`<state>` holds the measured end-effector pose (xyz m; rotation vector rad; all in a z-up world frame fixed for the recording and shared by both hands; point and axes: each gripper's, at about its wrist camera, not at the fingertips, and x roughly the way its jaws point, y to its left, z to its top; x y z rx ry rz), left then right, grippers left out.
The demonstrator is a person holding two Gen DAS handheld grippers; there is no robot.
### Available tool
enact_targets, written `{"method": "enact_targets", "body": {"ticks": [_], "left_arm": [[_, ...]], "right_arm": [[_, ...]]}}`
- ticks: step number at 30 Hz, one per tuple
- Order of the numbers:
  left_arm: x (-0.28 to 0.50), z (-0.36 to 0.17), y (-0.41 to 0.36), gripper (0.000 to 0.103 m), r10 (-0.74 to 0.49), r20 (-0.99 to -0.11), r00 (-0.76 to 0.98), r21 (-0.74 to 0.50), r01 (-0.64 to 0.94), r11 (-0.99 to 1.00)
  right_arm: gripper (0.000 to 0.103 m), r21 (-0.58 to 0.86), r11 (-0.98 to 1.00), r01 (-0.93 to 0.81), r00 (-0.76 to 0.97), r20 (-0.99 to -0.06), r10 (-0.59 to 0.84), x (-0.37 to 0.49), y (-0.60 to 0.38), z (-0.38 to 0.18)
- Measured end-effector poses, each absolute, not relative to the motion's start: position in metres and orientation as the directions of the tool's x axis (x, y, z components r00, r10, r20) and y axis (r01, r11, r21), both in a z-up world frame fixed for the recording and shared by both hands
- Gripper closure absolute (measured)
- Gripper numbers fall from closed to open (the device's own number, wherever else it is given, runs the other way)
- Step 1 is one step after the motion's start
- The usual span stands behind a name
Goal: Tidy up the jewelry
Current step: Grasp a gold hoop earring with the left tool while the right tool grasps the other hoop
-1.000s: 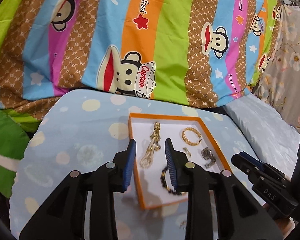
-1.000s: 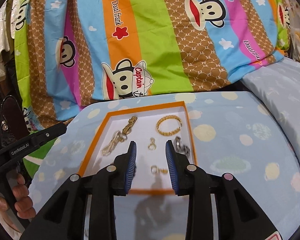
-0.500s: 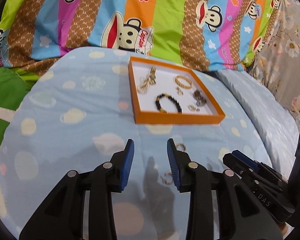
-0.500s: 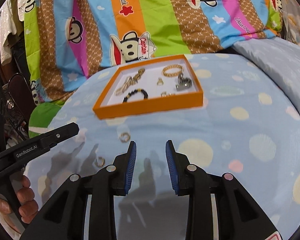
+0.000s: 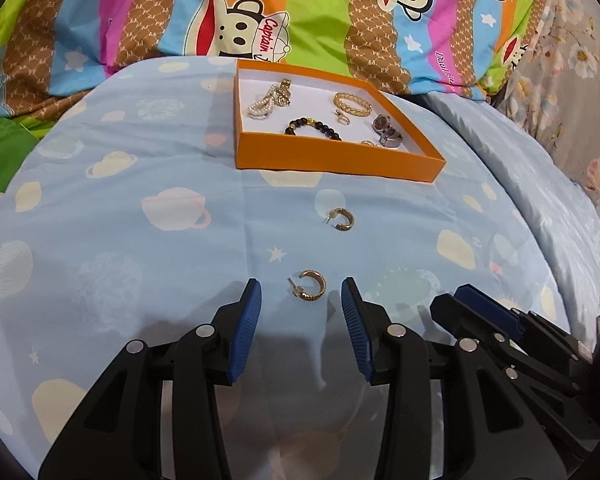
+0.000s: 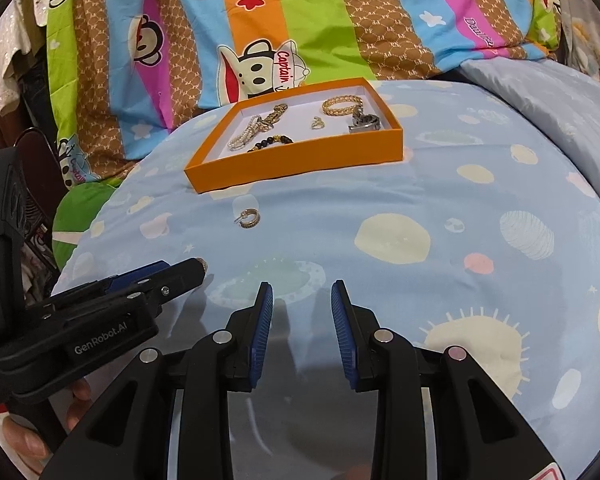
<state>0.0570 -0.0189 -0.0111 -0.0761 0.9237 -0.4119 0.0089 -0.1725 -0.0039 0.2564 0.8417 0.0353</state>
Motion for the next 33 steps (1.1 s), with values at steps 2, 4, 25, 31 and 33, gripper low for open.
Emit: {"method": "enact_targets", "body": {"ticks": [2, 4, 25, 31, 33], "left_arm": [[0.058, -0.011, -0.022, 0.063, -0.356, -0.762, 0.541, -0.213, 0.31, 0.927], [0.059, -0.011, -0.025, 0.063, -0.338, -0.763, 0.551, -0.19, 0.308, 0.932], [0.059, -0.013, -0.027, 0.086, -0.252, -0.771, 0.585, -0.108, 0.269, 0.957], [0.057, -0.012, -0.023, 0.086, -0.265, -0.77, 0.58, -0.112, 0.285, 0.952], [0.057, -0.011, -0.018, 0.086, -0.272, -0.769, 0.578, -0.116, 0.292, 0.949]], "right_arm": [[0.073, 0.245, 0.967, 0.074, 0.665, -0.734, 0.136, 0.009, -0.174, -0.005], [0.073, 0.24, 0.968, 0.072, 0.662, -0.738, 0.134, 0.01, -0.172, -0.005], [0.062, 0.226, 0.972, 0.065, 0.653, -0.746, 0.129, 0.011, -0.168, -0.007], [0.062, 0.23, 0.971, 0.06, 0.657, -0.741, 0.135, 0.012, -0.169, -0.006], [0.062, 0.225, 0.973, 0.056, 0.662, -0.738, 0.133, 0.015, -0.168, -0.005]]}}
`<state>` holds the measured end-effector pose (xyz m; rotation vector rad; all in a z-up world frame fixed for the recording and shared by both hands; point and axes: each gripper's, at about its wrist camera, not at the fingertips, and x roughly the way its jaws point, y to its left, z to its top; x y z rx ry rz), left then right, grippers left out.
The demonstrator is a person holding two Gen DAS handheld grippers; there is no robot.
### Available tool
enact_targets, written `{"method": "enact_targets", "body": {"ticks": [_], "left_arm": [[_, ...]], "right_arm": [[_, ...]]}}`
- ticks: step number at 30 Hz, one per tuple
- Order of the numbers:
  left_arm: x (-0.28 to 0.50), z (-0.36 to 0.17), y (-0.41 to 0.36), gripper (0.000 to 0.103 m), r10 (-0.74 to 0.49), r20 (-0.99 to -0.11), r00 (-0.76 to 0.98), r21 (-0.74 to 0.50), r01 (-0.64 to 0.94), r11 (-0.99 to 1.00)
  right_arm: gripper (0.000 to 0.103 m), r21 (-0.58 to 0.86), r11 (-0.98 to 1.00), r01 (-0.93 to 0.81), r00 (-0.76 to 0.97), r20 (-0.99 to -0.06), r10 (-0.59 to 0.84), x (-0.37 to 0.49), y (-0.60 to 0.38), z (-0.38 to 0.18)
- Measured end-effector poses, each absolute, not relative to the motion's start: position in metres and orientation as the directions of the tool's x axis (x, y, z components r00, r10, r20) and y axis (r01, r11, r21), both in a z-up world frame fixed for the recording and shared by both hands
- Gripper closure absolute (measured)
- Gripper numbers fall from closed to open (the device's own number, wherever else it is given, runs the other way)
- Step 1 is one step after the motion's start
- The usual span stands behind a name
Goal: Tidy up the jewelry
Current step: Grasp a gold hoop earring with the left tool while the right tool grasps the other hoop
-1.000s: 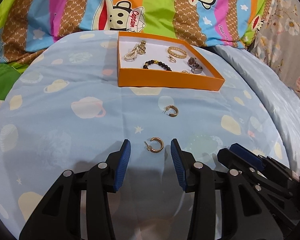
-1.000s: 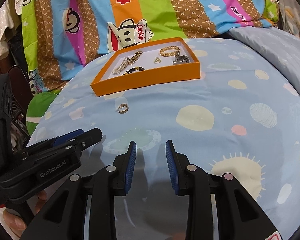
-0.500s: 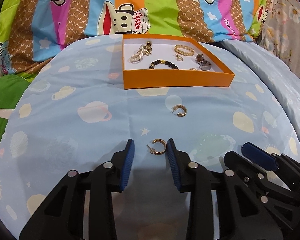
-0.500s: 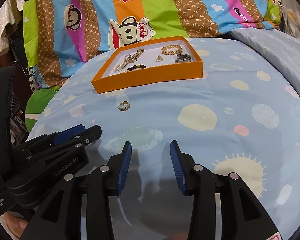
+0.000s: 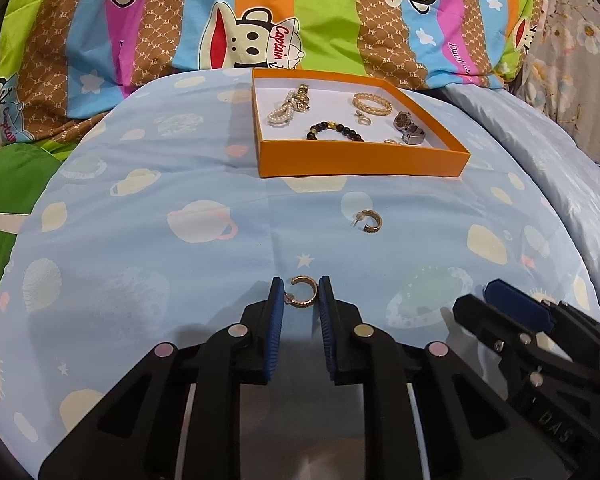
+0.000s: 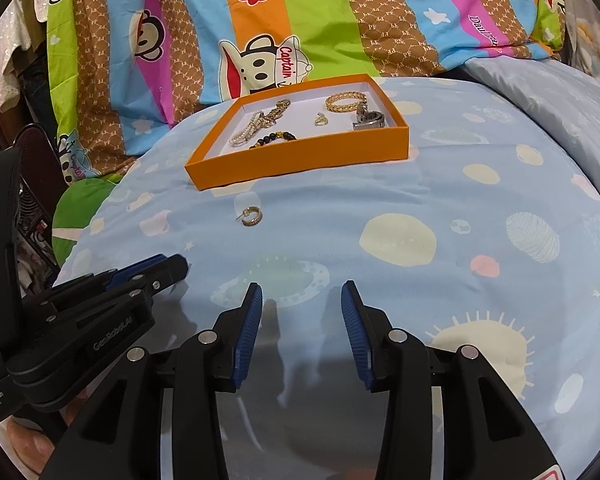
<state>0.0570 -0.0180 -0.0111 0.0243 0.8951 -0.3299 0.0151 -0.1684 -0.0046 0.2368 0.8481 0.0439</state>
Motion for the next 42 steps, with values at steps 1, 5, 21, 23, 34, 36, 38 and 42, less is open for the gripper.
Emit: {"method": "enact_targets", "body": {"ticks": [1, 5, 21, 23, 34, 36, 38, 42], "left_arm": [[0.057, -0.011, -0.016, 0.086, -0.274, -0.768, 0.579, -0.117, 0.294, 0.949], [0.058, -0.011, -0.005, 0.086, -0.272, -0.768, 0.579, -0.12, 0.287, 0.95], [0.06, -0.013, 0.003, 0.086, -0.272, -0.769, 0.579, -0.128, 0.277, 0.952], [0.06, -0.013, 0.002, 0.086, -0.27, -0.769, 0.579, -0.126, 0.278, 0.952], [0.06, -0.014, 0.002, 0.086, -0.268, -0.77, 0.579, -0.123, 0.277, 0.953], [0.06, -0.014, 0.002, 0.086, -0.269, -0.769, 0.579, -0.124, 0.277, 0.953], [0.06, -0.013, 0.002, 0.086, -0.269, -0.77, 0.579, -0.124, 0.277, 0.953], [0.06, -0.013, 0.002, 0.086, -0.27, -0.77, 0.579, -0.125, 0.277, 0.953]], "right_arm": [[0.062, 0.216, 0.975, 0.052, 0.664, -0.737, 0.128, 0.017, -0.167, -0.003], [0.062, 0.209, 0.977, 0.029, 0.669, -0.731, 0.137, 0.033, -0.161, 0.004], [0.064, 0.157, 0.987, -0.025, 0.614, -0.777, 0.139, 0.097, -0.124, -0.008], [0.066, 0.133, 0.991, -0.023, 0.609, -0.784, 0.119, 0.099, -0.12, -0.009], [0.083, 0.056, 0.998, -0.03, 0.605, -0.794, 0.063, 0.101, -0.109, -0.01], [0.084, 0.061, 0.998, -0.029, 0.605, -0.793, 0.066, 0.101, -0.109, -0.01], [0.084, 0.07, 0.997, -0.027, 0.606, -0.792, 0.072, 0.101, -0.11, -0.01], [0.084, 0.091, 0.996, -0.016, 0.608, -0.789, 0.082, 0.098, -0.115, -0.01]]}}
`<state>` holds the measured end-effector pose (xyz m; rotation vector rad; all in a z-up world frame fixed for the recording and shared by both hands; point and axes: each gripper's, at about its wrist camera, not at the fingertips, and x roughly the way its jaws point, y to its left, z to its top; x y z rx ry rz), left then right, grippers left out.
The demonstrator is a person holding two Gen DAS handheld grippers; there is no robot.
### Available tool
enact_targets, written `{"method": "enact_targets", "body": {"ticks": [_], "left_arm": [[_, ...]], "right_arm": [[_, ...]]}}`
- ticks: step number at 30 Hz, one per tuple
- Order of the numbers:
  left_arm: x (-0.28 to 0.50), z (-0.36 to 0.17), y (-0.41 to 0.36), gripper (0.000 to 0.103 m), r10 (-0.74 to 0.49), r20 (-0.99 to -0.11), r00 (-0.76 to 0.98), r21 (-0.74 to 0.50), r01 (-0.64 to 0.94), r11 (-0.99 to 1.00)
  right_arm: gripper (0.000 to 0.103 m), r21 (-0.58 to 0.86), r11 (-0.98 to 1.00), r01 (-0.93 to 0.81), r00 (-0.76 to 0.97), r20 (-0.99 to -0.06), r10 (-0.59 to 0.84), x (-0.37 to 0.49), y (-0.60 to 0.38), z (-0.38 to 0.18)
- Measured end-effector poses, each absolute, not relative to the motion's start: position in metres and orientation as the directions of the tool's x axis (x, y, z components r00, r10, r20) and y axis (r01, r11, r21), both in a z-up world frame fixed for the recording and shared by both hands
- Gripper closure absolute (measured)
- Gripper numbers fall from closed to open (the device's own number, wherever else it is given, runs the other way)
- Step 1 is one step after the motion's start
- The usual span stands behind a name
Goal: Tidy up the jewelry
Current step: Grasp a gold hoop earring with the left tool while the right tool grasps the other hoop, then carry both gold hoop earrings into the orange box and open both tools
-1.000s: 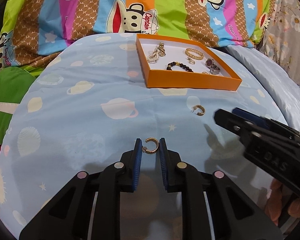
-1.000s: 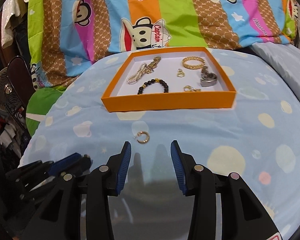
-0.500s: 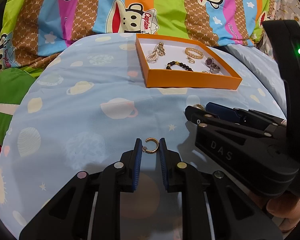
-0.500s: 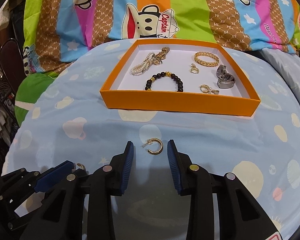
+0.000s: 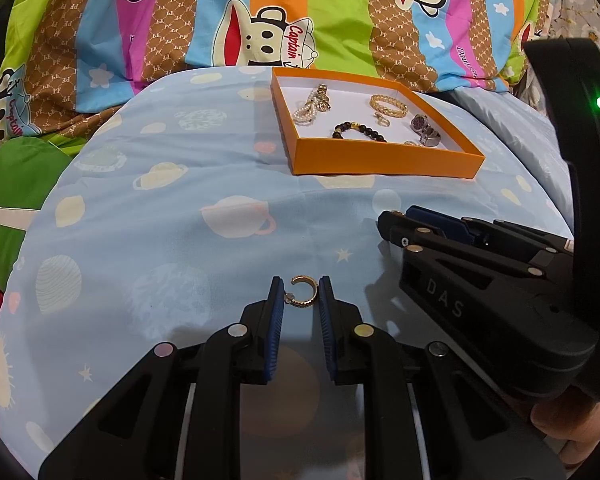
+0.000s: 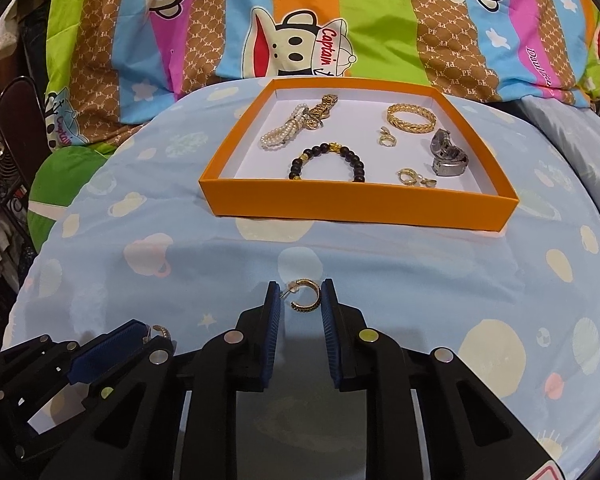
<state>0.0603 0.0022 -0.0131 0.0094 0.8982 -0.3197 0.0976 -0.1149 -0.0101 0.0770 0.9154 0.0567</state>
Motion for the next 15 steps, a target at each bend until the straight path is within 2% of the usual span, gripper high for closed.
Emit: {"method": "enact_targets", "body": {"ticks": [8, 15], "left_arm": [[0.058, -0.013, 0.013, 0.086, -0.314, -0.763, 0.566, -0.18, 0.28, 0.943], [0.044, -0.011, 0.019, 0.086, -0.326, -0.763, 0.559, -0.168, 0.315, 0.934]], "right_arm": [[0.084, 0.143, 0.99, 0.02, 0.62, -0.778, 0.1, 0.064, -0.139, -0.009], [0.084, 0.183, 0.982, 0.049, 0.626, -0.772, 0.113, 0.024, -0.161, -0.009]]}}
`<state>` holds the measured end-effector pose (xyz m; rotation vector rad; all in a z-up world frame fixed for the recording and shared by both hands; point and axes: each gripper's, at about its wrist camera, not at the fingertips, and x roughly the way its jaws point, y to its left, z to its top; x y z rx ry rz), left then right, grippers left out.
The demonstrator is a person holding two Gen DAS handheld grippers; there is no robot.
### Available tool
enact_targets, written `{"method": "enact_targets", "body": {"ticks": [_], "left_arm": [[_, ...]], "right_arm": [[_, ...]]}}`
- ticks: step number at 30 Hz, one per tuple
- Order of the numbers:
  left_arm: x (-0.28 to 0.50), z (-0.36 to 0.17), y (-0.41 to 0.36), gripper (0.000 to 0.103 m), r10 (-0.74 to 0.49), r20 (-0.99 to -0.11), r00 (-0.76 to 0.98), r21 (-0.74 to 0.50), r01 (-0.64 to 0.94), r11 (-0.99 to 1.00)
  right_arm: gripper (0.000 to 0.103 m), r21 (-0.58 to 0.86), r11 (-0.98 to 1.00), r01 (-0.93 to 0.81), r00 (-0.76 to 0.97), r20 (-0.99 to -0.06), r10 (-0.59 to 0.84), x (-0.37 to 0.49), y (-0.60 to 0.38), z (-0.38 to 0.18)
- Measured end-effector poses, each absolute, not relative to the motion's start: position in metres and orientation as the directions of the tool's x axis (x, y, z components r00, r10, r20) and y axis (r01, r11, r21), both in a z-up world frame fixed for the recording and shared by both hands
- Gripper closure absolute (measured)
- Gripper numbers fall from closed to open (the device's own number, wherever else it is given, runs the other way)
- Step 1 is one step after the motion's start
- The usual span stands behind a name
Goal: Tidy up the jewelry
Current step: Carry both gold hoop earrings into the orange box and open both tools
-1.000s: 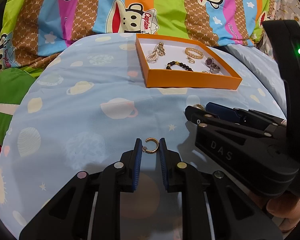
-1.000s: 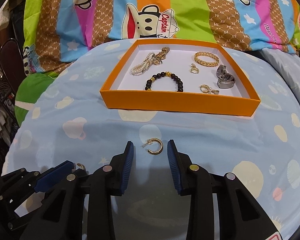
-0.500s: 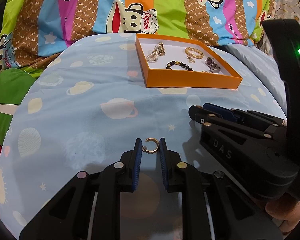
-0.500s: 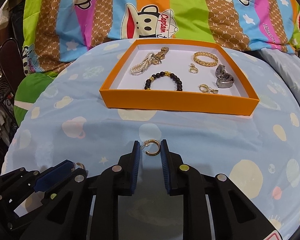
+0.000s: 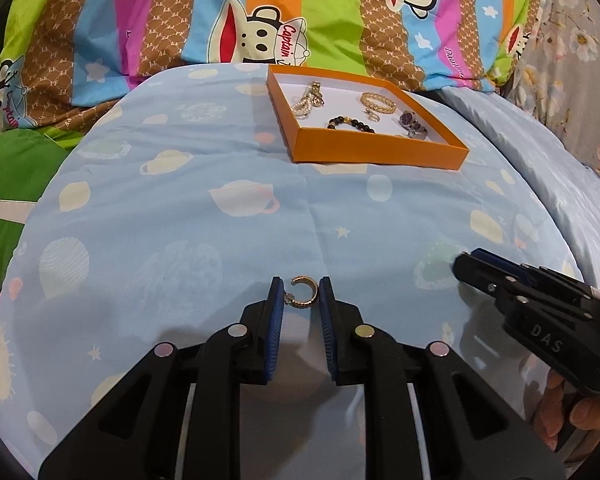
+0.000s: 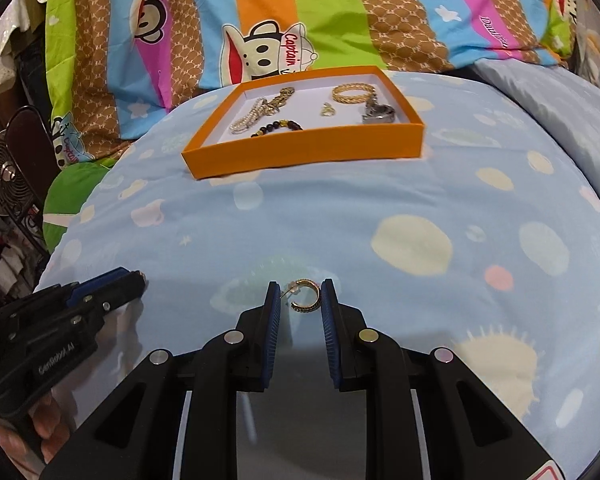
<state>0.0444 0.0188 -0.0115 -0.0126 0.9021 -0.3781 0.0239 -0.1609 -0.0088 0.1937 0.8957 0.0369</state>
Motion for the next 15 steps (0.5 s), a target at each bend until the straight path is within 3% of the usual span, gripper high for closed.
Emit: {"method": "enact_targets", "body": {"ticks": [7, 12, 14, 15], "left_arm": [[0.043, -0.011, 0.008, 0.068, -0.31, -0.768, 0.561, -0.128, 0.339, 0.932], [0.042, -0.012, 0.003, 0.07, -0.279, -0.773, 0.569, -0.089, 0.338, 0.937], [0.043, -0.012, 0.004, 0.084, -0.275, -0.774, 0.571, -0.091, 0.329, 0.94], [0.044, -0.012, 0.006, 0.086, -0.278, -0.773, 0.57, -0.098, 0.326, 0.94]], "right_arm": [[0.083, 0.194, 0.98, 0.053, 0.626, -0.771, 0.118, 0.018, -0.164, -0.01], [0.083, 0.183, 0.982, 0.054, 0.626, -0.772, 0.109, 0.018, -0.162, -0.01], [0.083, 0.181, 0.982, 0.054, 0.626, -0.772, 0.108, 0.018, -0.162, -0.01], [0.083, 0.179, 0.982, 0.054, 0.626, -0.772, 0.106, 0.018, -0.162, -0.01]]}}
